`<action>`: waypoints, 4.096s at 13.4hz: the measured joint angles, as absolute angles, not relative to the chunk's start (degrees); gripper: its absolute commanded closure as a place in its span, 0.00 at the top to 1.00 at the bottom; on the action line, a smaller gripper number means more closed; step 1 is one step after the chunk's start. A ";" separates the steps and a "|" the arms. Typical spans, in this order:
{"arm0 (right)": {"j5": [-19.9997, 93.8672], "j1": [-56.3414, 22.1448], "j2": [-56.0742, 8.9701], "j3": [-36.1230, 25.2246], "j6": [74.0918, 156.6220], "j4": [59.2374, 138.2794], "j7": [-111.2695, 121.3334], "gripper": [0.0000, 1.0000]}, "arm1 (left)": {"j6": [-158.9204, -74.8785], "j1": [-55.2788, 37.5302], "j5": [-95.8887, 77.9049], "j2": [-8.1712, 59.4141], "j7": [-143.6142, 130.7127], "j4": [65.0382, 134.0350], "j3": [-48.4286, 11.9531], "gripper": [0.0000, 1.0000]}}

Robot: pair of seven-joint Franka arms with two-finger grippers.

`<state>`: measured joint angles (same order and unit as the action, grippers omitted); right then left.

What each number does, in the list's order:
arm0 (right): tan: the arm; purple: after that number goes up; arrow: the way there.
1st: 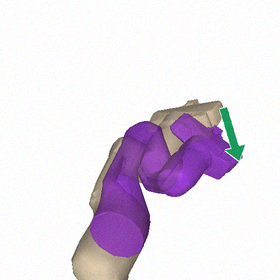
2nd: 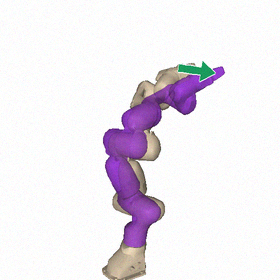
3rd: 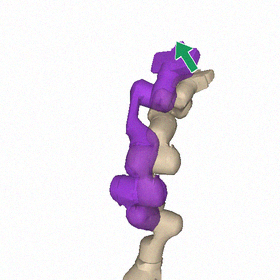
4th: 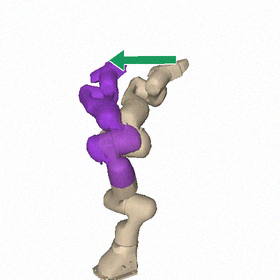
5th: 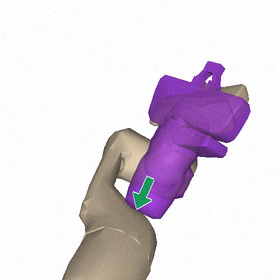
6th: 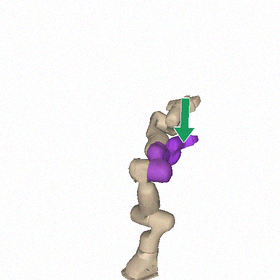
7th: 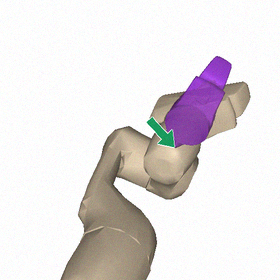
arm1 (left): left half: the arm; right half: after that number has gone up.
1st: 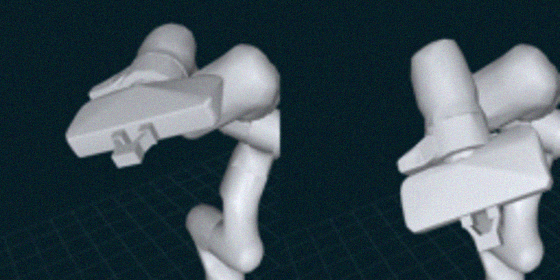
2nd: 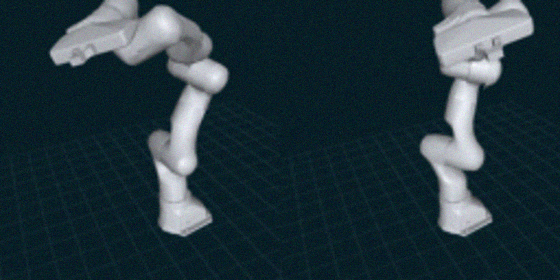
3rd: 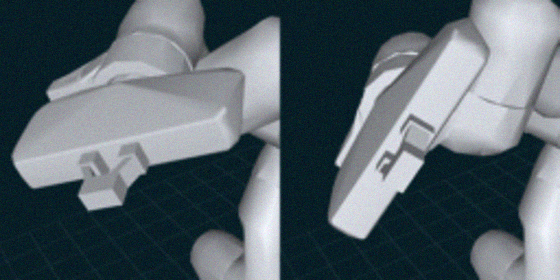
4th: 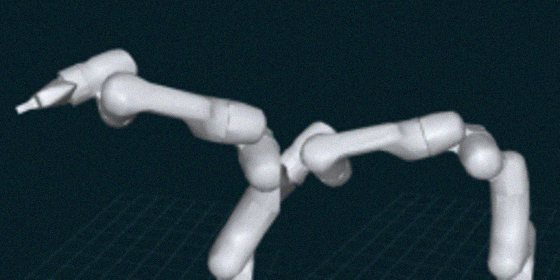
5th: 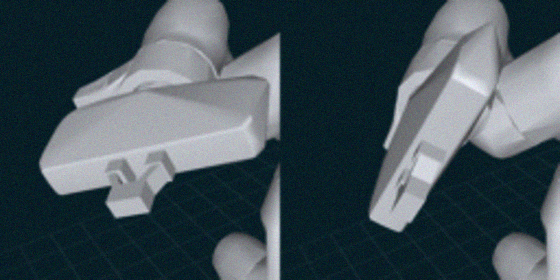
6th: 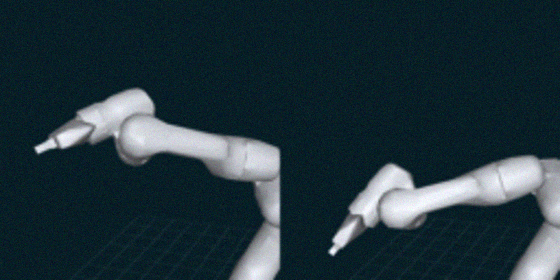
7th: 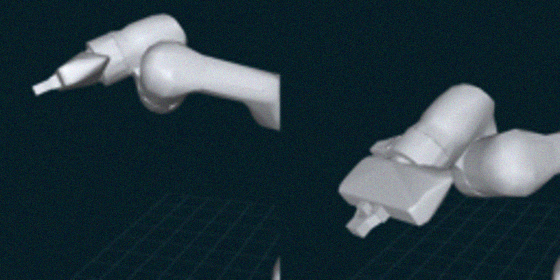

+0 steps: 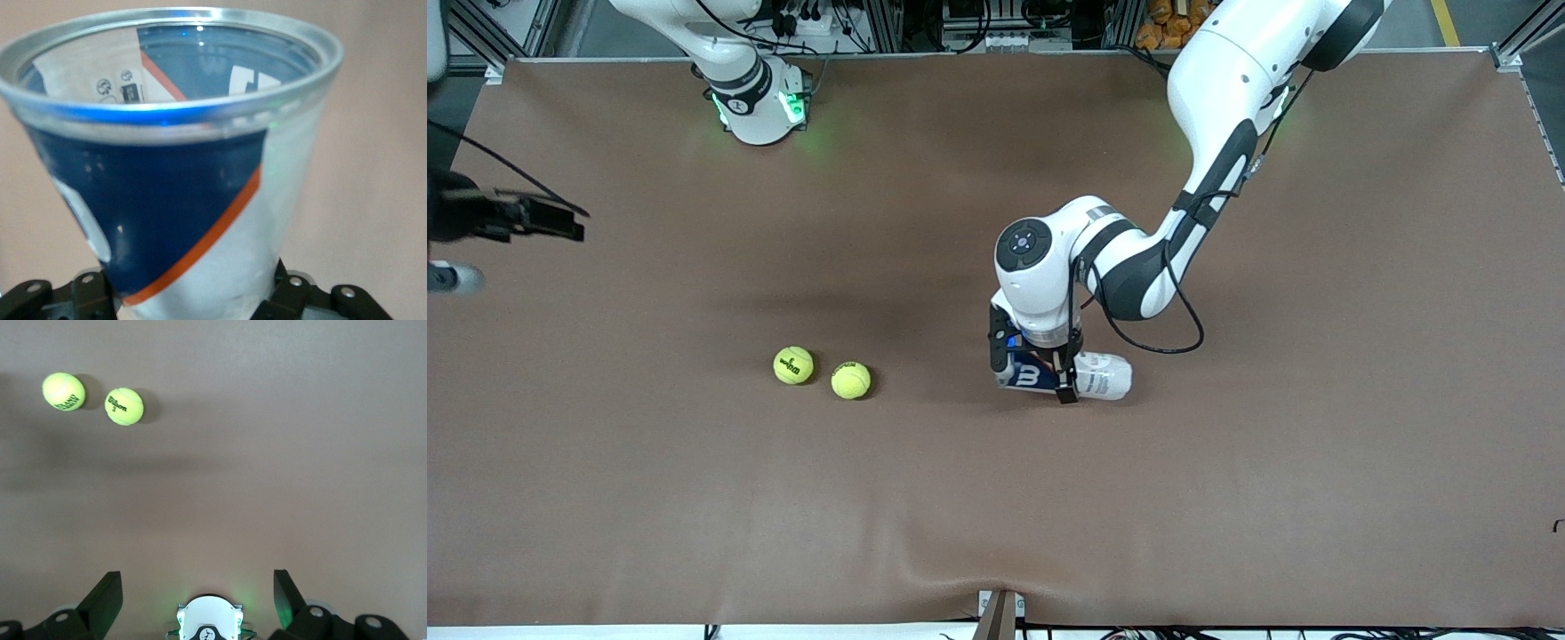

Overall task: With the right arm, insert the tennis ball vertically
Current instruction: 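Carry the upright can toward the balls while the right gripper reaches out, then lower the right gripper onto the Wilson tennis ball and grasp it, then lift the ball with the right gripper over the can's open end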

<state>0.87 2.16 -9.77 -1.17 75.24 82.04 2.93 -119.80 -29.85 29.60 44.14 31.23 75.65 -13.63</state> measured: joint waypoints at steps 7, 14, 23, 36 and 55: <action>1.06 1.35 -15.30 -0.43 79.92 82.62 -2.78 1.00 | -141.12 -30.02 22.37 43.75 17.09 75.68 -13.73 0.78; 4.30 -2.94 -17.30 0.08 99.27 96.57 -12.26 1.00 | -167.12 -30.44 18.86 45.86 3.72 78.70 -13.86 0.78; 4.45 -11.32 -26.76 0.21 116.23 102.31 -25.28 1.00 | -199.51 -29.99 18.62 54.28 0.86 87.70 -13.73 0.77; 3.36 -12.85 -32.83 0.11 130.24 106.93 -28.97 0.01 | -202.76 -29.35 18.61 56.64 0.75 91.48 -13.69 0.77; 14.51 -27.70 -30.30 4.99 111.35 76.78 -78.99 0.03 | -202.96 -29.07 18.61 56.85 0.73 91.61 -13.70 0.78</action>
